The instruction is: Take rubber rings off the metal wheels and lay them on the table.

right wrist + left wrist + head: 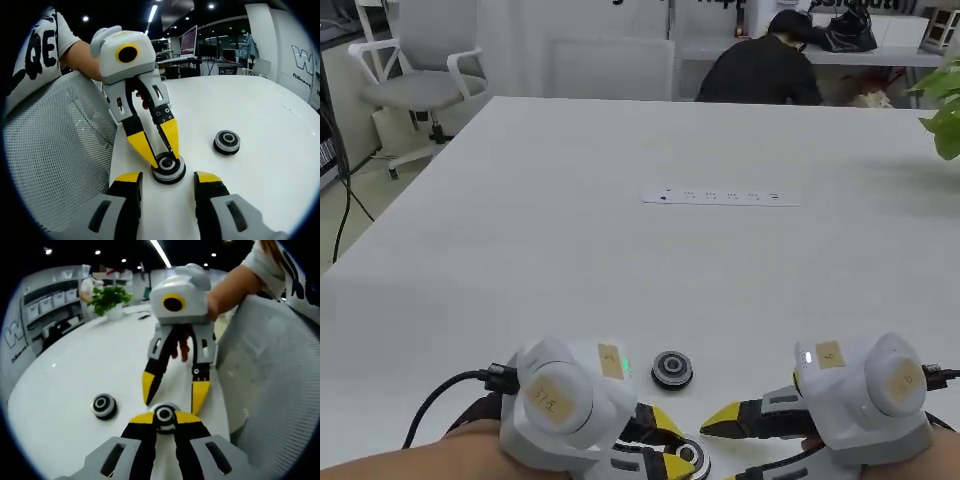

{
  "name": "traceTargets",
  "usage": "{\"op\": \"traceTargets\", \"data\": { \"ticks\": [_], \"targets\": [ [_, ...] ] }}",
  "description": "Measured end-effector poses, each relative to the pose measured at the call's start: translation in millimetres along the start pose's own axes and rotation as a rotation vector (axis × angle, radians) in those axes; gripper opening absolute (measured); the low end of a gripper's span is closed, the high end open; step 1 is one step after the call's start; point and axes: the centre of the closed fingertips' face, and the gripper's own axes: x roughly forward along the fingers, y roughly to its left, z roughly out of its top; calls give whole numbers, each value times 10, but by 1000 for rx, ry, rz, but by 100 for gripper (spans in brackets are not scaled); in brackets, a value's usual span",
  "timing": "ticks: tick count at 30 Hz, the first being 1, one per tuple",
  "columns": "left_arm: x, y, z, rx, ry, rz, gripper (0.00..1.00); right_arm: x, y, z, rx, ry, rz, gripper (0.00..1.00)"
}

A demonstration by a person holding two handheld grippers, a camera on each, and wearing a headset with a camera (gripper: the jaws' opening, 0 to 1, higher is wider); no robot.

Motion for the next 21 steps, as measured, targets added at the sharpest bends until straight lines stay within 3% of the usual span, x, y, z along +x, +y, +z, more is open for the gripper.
{"op": "traceTargets", "data": {
  "ticks": [17, 21],
  "targets": [
    [11, 1, -2, 7, 0, 16, 14, 46, -17, 60, 104, -54, -5, 27],
    [13, -6, -4, 13, 7, 23, 14, 48, -12, 58, 101, -47, -9, 26]
  ]
}}
